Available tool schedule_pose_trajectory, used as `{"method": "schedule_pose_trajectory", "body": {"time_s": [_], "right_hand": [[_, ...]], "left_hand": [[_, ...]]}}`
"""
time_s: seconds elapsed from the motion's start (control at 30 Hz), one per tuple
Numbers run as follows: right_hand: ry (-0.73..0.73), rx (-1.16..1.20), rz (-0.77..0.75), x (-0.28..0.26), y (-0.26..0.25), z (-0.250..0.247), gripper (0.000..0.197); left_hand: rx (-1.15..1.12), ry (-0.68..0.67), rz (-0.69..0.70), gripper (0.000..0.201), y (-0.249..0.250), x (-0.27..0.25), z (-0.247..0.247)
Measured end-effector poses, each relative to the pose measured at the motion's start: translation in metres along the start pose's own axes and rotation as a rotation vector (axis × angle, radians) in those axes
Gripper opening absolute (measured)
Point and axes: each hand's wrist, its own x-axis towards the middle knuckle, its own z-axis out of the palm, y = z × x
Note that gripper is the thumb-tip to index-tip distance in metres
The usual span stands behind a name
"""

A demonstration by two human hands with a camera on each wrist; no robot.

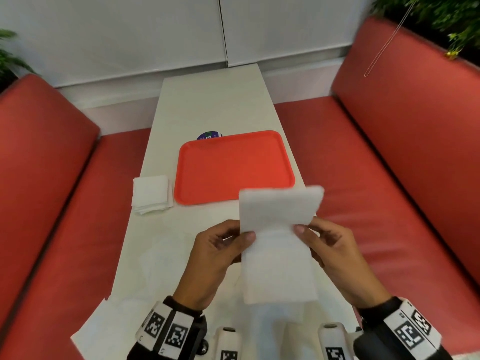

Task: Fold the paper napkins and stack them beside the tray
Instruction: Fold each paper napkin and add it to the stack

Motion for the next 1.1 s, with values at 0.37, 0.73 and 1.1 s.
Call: {"method": "schedule_pose_trajectory", "body": {"time_s": [0.37,0.73,1.1], "right_hand": [[-0.005,-0.100,-0.150,0.008,0.005,0.009,0.006],[0.062,-0.196,0.133,0.025,0.021,0.040,0.032],[0.277,-0.162,0.243,0.078,0.066,0.081,0.011]], "left_hand": [[-0.042,0.021,-0.059,0.020,0.002,0.000,-0.004],[-0.038,0.146,-0.222,0.026,-0.017,0.005,-0.012],[0.250,0.237,-0.221,0.052,-0.026,0.080,-0.159]]}}
